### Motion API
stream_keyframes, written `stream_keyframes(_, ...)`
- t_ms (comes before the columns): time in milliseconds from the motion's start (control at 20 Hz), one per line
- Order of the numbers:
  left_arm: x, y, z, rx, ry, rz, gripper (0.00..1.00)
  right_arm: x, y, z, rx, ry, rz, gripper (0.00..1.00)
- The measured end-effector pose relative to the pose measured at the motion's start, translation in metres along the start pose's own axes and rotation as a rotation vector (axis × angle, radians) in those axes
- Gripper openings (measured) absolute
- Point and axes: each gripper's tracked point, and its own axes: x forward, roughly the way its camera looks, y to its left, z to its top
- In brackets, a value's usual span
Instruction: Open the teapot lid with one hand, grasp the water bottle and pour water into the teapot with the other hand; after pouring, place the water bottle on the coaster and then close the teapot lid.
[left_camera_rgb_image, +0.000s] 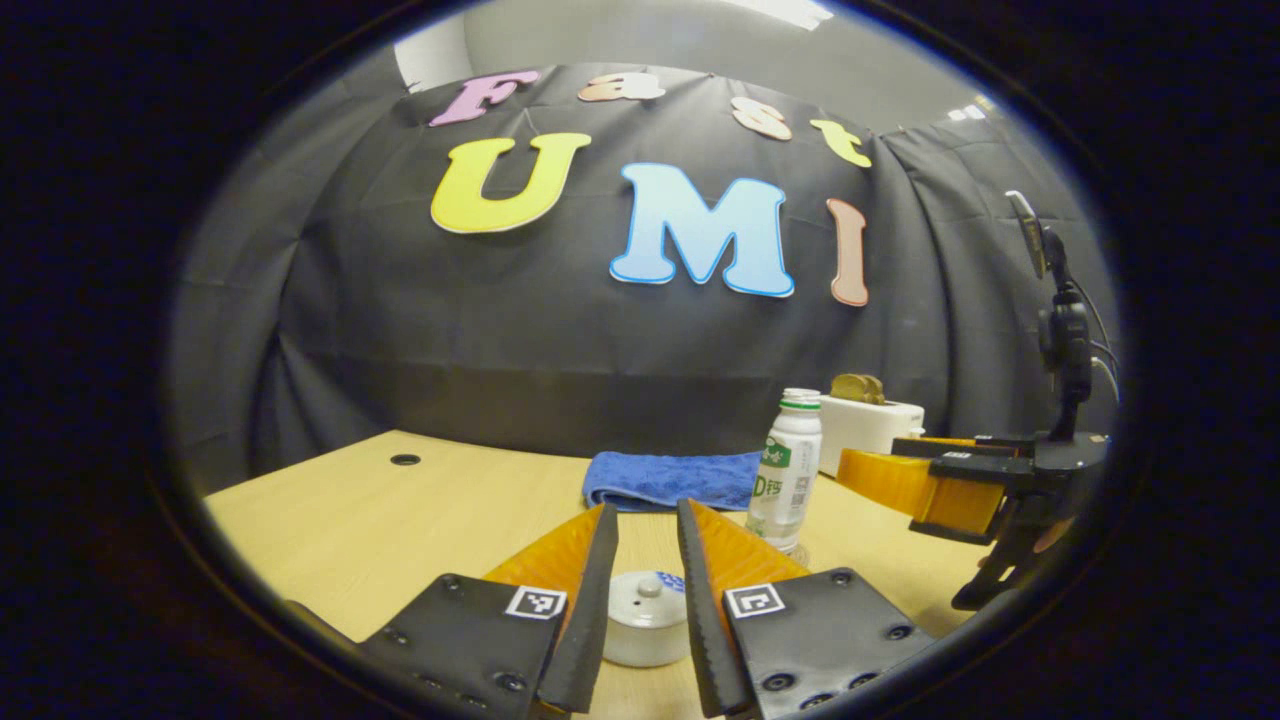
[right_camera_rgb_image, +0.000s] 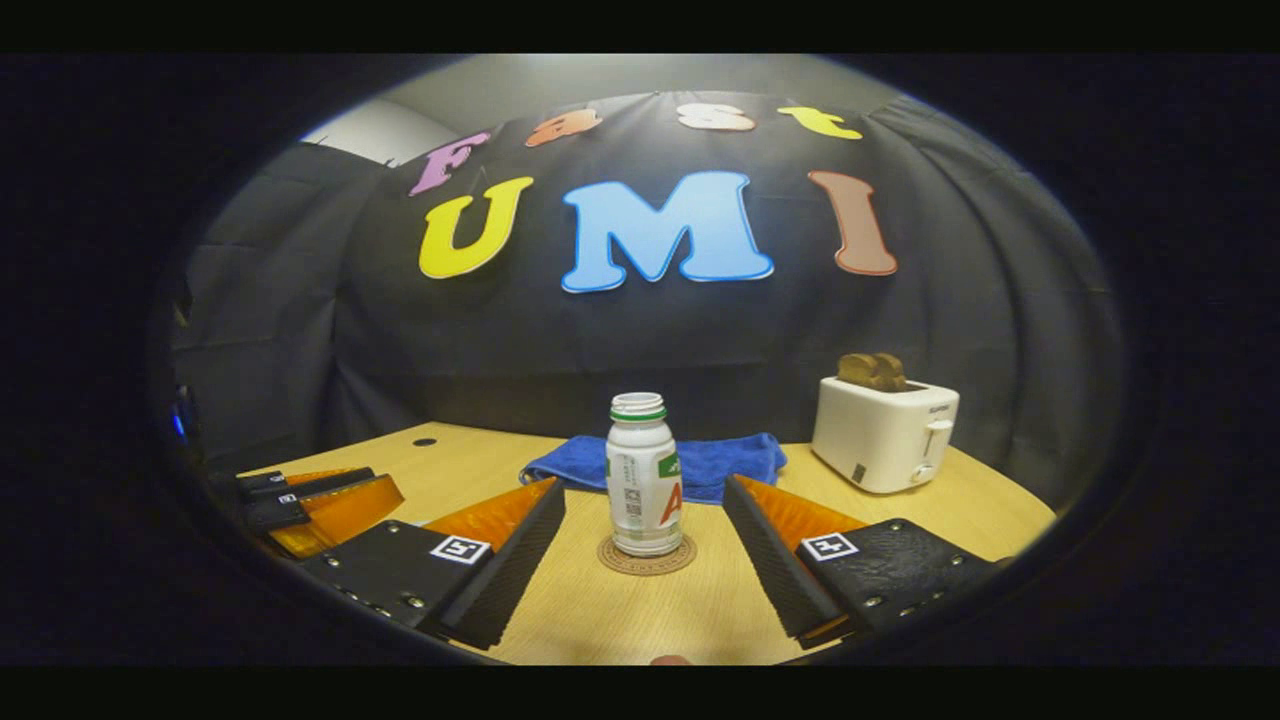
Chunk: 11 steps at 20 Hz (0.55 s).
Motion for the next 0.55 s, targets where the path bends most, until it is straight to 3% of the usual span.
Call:
stream_keyframes(250,-0.045,-0.028,0.031,0.012,-0.035,-0.039,0.48,-0.055,-0.007,0.008,0.022,-0.025,-0.022,0.98)
stream_keyframes(300,-0.052,-0.035,0.033,0.011,-0.042,-0.048,0.44,-0.065,-0.009,0.008,0.015,-0.030,-0.032,0.97)
stream_keyframes(500,-0.071,-0.056,0.028,0.004,-0.060,-0.072,0.48,-0.098,-0.013,0.002,-0.009,-0.053,-0.071,0.97)
stream_keyframes(550,-0.074,-0.061,0.026,0.006,-0.062,-0.078,0.40,-0.104,-0.014,-0.001,-0.014,-0.056,-0.080,0.97)
